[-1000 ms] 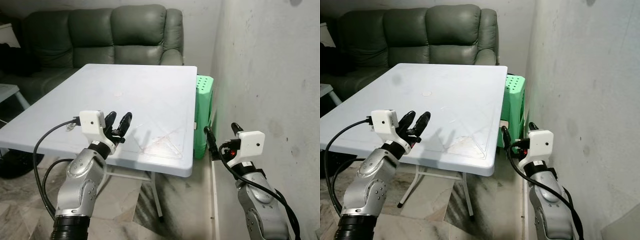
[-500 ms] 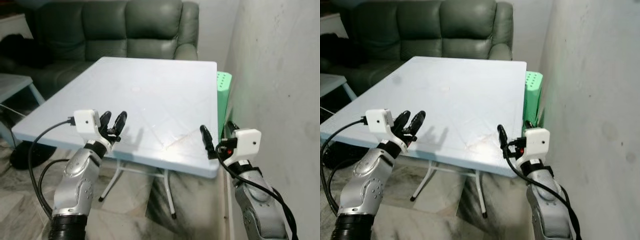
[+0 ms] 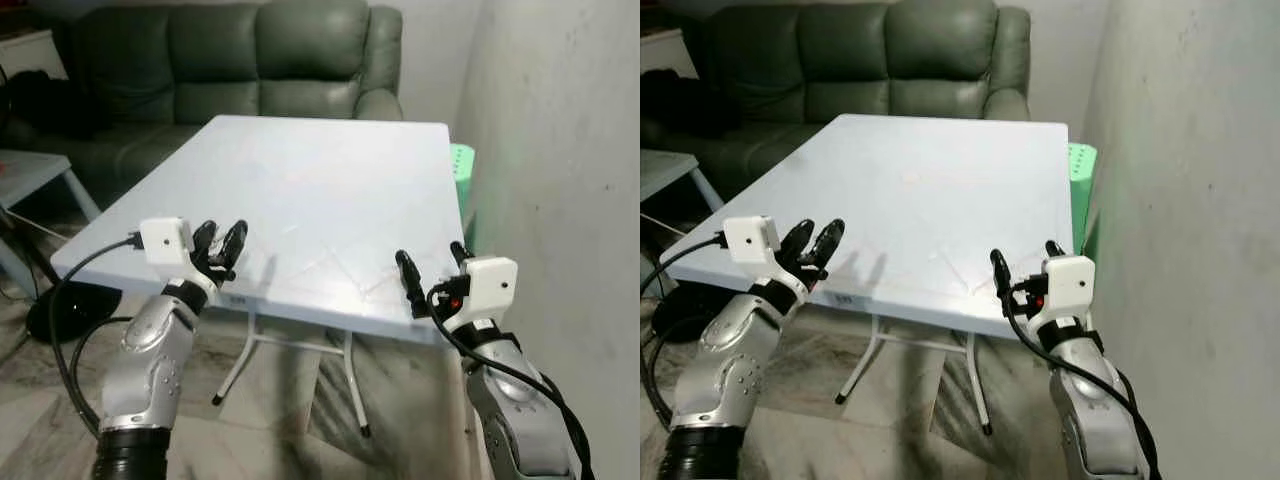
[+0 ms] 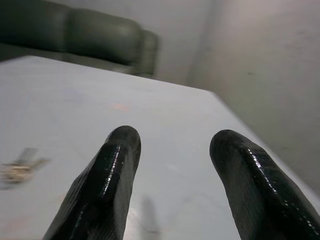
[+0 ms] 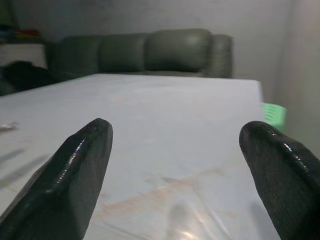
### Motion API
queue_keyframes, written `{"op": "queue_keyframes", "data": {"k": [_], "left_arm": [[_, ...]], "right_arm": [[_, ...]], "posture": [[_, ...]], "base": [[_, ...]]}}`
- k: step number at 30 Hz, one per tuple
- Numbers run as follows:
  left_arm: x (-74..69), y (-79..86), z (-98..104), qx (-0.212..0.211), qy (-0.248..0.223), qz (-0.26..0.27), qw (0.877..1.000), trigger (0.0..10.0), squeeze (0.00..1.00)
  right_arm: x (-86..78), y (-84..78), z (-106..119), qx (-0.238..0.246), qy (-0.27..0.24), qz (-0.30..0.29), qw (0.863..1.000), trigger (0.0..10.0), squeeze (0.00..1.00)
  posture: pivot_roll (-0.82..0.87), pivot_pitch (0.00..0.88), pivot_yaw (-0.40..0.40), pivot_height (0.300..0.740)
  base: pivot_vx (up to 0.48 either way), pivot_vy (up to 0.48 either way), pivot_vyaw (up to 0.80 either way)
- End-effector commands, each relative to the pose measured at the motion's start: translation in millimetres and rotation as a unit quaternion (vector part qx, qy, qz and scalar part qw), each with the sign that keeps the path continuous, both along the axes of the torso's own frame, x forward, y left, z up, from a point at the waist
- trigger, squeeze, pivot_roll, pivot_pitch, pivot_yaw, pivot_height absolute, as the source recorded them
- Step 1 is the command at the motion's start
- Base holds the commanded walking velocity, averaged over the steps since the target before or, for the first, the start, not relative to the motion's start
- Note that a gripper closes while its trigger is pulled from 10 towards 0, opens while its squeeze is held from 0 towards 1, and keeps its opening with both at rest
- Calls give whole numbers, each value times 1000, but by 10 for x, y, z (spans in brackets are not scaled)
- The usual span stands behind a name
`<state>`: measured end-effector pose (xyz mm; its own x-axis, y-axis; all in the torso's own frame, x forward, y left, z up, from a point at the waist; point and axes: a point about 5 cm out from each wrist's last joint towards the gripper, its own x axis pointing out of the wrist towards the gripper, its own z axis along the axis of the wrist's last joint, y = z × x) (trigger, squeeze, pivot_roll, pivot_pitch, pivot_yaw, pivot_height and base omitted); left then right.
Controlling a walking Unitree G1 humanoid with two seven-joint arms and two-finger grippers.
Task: Hang keys on a hook
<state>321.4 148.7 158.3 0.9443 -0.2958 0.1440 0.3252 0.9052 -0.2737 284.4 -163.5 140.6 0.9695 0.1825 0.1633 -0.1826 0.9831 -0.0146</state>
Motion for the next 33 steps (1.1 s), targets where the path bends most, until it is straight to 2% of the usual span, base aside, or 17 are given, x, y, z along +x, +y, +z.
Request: {"op": "queue_keyframes", "data": {"k": [1, 12, 33], "left_arm": [[7, 87, 29, 7, -2, 12, 1000, 10000, 0], [10, 91, 23, 4, 0, 13, 1000, 10000, 0], [16, 90, 26, -1, 1, 14, 1000, 10000, 0]], "right_arm": [[21, 32, 52, 4, -8, 5, 1000, 10000, 0], [22, 37, 54, 4, -9, 5, 1000, 10000, 0], [31, 38, 61, 4, -10, 7, 1000, 10000, 0]], "posture": [[89, 0, 73, 740], [91, 0, 71, 740], [93, 0, 68, 740]], "base": [[0, 0, 0], [0, 0, 0], [0, 268, 0]]}}
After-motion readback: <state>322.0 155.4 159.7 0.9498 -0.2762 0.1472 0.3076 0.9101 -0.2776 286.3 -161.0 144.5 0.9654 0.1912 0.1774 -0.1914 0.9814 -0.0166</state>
